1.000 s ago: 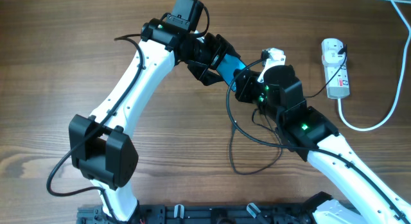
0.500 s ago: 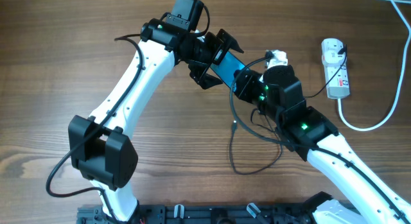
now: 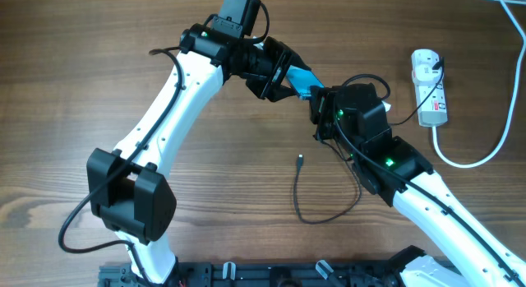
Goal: Plug charger to phone and switch on socket
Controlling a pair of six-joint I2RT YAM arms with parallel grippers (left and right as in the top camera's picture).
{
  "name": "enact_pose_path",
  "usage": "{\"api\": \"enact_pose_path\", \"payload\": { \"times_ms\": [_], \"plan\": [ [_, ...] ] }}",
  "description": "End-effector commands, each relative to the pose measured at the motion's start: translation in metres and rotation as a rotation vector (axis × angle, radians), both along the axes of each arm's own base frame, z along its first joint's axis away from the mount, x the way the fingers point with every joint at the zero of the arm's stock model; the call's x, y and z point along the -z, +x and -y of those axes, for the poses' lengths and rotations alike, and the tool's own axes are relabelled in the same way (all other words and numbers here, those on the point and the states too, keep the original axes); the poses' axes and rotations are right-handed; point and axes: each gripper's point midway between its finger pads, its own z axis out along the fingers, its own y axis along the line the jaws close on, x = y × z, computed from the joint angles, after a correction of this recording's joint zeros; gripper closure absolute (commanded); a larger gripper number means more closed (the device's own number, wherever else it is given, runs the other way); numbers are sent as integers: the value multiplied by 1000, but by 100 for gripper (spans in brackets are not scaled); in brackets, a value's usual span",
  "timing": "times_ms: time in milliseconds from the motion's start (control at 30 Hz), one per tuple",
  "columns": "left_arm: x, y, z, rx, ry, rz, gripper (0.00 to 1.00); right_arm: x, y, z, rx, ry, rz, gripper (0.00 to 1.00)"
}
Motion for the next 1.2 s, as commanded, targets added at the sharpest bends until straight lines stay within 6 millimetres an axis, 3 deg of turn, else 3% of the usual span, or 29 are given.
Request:
{"api": "enact_pose_path", "payload": {
  "times_ms": [0, 200, 567, 867, 1167],
  "plan": [
    [-20, -7, 4, 2, -42, 1, 50, -23, 3, -1, 33, 80, 42, 96],
    [-23, -1, 6, 0, -54, 30, 50, -28, 6, 0, 45, 87, 64, 96],
    [-20, 12, -9, -49, -33, 43, 51, -42, 13, 1, 66, 109, 123, 96],
    [-18, 15, -11, -91, -20, 13, 63, -42, 12, -1, 56, 114, 120, 96],
    [-19, 14, -10, -89, -26, 8, 68, -42, 9, -7, 17, 129, 109, 96]
  ]
}}
